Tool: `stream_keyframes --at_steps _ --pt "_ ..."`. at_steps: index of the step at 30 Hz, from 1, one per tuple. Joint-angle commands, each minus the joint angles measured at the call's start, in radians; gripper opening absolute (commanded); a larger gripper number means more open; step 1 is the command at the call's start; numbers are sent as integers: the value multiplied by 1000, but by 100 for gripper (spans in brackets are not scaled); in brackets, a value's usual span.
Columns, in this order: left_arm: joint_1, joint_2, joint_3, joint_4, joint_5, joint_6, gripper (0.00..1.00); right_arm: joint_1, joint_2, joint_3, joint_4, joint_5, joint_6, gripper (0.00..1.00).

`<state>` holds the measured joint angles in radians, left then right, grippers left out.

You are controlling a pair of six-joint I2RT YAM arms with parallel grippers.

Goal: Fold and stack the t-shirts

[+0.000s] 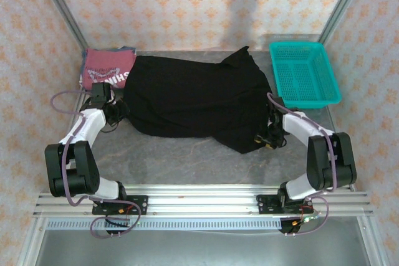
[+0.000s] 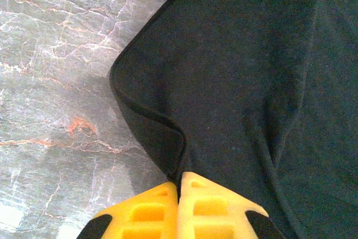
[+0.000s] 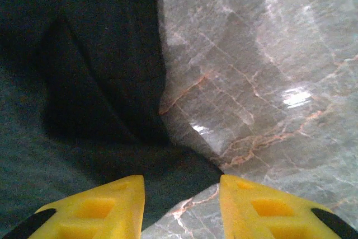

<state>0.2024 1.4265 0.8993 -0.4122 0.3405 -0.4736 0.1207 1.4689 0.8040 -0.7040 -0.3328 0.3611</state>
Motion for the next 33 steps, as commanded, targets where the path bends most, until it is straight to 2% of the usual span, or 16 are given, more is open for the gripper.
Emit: stream_keyframes --at_steps 1,9,11,13,16,17,18,25,33 --pt "-7 -32 -13 -15 -8 -7 0 -6 -48 -12 -47 38 -11 40" --pt "-7 -30 -22 -7 -9 -10 0 -6 52 -28 48 19 1 39" --pt "-8 -33 -28 -7 -9 -10 0 -6 81 -22 58 16 1 36" --pt "-6 -39 -32 -9 -10 -10 0 -6 100 -19 58 23 2 29" --pt "-8 -53 -42 -11 -6 -14 0 -6 96 -7 40 36 13 8" --pt "-6 -60 -43 -17 -3 -14 0 -6 80 0 24 35 18 1" --pt "-7 -70 -42 -25 -2 -16 0 -6 52 9 5 39 24 0" --pt "-7 -211 -58 -109 0 -22 0 -7 -188 95 -216 102 36 0" --pt "-7 -376 -86 -245 4 -36 0 -9 -416 171 -400 117 109 0"
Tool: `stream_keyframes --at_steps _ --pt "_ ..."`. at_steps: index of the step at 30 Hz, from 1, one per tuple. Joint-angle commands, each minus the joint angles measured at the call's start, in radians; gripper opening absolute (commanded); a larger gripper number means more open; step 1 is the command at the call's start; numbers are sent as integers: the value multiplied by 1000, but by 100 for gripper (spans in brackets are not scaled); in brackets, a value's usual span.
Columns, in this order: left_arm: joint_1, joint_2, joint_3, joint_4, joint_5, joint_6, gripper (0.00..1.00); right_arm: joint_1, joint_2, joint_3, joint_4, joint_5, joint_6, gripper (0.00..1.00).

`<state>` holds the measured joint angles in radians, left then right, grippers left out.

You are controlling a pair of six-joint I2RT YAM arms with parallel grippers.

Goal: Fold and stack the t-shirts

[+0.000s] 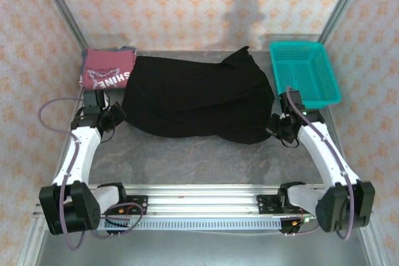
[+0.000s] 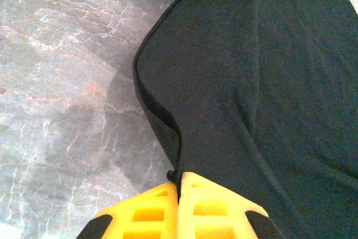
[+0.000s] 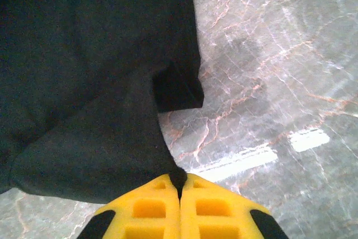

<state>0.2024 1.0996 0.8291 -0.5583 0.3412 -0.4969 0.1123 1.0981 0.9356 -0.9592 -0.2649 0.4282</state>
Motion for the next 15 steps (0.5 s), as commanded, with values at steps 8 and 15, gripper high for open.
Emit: stream_keyframes --at_steps 8,15 --pt "-10 -225 8 -304 -11 -82 0 0 -178 135 -373 92 106 0" --pt "-17 -376 -54 -411 -53 -167 0 0 -266 37 -383 26 152 0"
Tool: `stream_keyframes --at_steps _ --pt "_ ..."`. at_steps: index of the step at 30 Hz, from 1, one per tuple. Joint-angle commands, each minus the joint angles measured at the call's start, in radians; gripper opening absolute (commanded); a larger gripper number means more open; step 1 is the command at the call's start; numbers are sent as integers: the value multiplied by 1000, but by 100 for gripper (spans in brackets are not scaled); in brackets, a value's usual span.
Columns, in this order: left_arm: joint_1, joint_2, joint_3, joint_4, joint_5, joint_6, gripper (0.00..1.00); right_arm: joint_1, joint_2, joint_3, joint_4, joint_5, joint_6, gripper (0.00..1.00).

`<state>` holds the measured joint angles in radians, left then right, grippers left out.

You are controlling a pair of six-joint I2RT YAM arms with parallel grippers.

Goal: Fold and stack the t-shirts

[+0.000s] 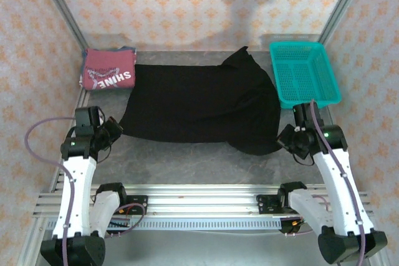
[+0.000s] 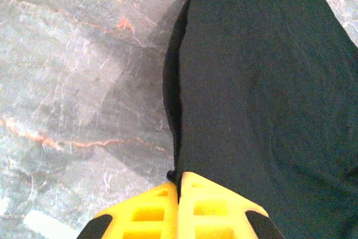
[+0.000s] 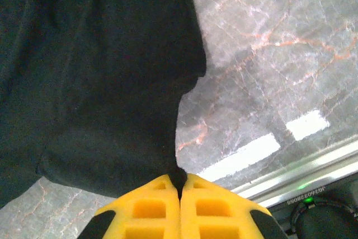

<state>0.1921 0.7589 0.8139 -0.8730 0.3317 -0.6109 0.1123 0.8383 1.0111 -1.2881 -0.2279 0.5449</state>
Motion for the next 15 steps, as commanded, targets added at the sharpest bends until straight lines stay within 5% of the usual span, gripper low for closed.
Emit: stream_keyframes --at_steps 1,15 --pt "-6 -40 -43 -95 -46 -59 0 0 1 -37 -37 -24 33 0" --pt "-14 53 130 -20 -63 -18 0 0 297 300 57 -4 -96 0"
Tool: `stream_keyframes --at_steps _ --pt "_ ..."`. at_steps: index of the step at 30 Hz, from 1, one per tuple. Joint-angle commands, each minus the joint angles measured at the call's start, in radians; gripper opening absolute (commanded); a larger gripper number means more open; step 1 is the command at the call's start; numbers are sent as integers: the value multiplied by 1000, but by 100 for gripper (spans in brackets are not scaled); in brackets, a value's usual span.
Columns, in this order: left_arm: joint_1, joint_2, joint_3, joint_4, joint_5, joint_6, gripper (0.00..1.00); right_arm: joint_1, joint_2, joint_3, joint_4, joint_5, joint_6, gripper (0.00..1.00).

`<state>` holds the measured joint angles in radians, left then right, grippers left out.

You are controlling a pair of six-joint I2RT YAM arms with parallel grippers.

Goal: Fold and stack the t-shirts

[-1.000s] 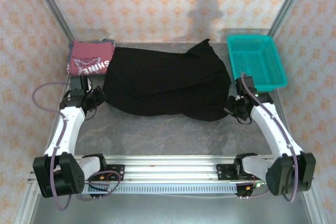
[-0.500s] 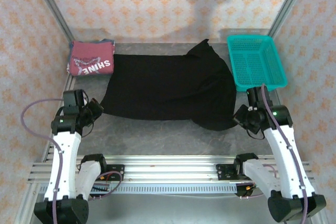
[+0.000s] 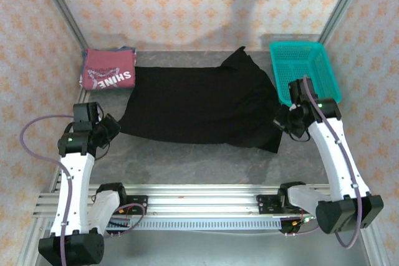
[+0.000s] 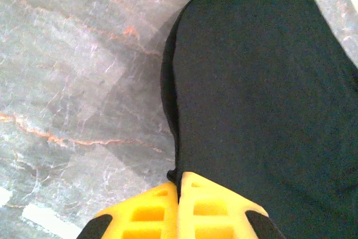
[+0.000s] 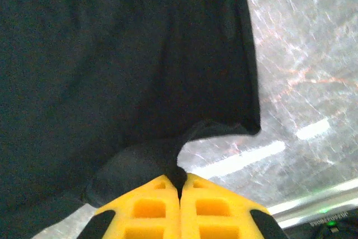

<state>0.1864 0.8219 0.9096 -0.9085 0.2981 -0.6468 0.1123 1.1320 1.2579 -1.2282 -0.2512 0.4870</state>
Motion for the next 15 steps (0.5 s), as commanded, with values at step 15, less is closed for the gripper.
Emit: stream_keyframes --at_steps 15 --pt "-10 31 42 103 -18 9 0 0 79 146 16 34 -121 0"
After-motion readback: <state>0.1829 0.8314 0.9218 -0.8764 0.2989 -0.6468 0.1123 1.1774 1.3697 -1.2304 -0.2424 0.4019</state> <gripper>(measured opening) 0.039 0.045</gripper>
